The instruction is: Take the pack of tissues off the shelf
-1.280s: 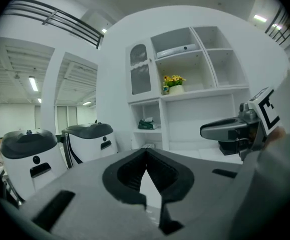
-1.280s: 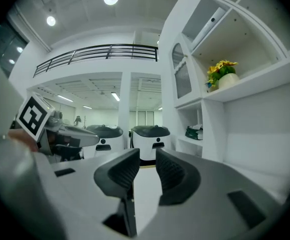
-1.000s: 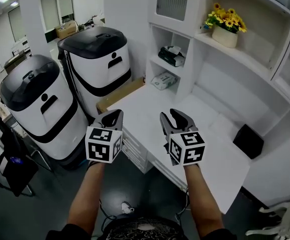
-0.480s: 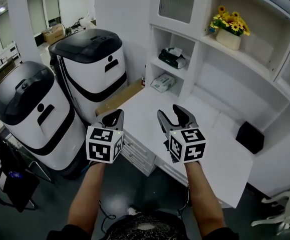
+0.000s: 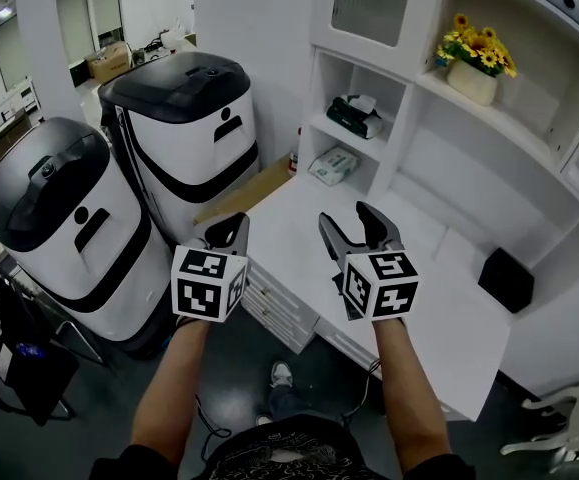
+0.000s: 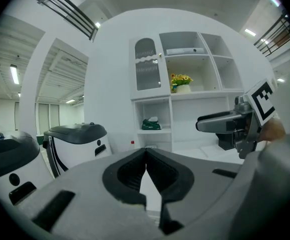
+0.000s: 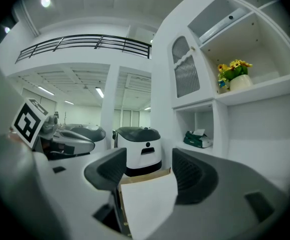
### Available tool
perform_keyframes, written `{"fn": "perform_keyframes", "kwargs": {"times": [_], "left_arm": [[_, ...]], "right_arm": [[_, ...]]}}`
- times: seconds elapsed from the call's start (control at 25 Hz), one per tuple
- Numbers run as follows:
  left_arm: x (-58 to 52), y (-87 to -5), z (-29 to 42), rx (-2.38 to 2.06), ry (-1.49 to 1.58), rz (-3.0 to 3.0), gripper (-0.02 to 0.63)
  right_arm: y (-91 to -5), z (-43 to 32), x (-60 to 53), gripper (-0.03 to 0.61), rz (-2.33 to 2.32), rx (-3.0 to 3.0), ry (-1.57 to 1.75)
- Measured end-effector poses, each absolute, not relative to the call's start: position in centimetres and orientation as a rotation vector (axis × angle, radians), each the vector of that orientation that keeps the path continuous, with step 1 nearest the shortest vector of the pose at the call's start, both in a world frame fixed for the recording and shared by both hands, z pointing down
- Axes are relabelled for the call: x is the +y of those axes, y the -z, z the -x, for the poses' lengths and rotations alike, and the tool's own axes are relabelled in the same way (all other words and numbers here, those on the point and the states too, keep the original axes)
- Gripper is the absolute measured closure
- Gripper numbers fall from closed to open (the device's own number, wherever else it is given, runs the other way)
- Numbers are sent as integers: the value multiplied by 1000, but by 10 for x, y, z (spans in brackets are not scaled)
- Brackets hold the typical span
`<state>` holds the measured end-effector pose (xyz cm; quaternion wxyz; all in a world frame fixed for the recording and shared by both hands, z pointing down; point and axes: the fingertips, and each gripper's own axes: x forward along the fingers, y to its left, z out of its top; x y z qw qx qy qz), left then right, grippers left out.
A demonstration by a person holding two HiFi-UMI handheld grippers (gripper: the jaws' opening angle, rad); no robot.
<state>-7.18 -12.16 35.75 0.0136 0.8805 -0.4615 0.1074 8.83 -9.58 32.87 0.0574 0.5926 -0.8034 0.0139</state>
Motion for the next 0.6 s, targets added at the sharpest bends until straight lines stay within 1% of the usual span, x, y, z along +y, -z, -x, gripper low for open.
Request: {"fn": "perform_keyframes", "kwargs": {"times": [0.28, 0.6], "left_arm": [[-157, -359, 66, -1421, -342, -2765, 604], [-236, -360, 38, -1358, -356, -2812, 604]], "right_arm": [[-329, -93, -131, 299, -1824, -2437, -33], [-328, -116, -203, 296, -1888, -2404, -29]]}}
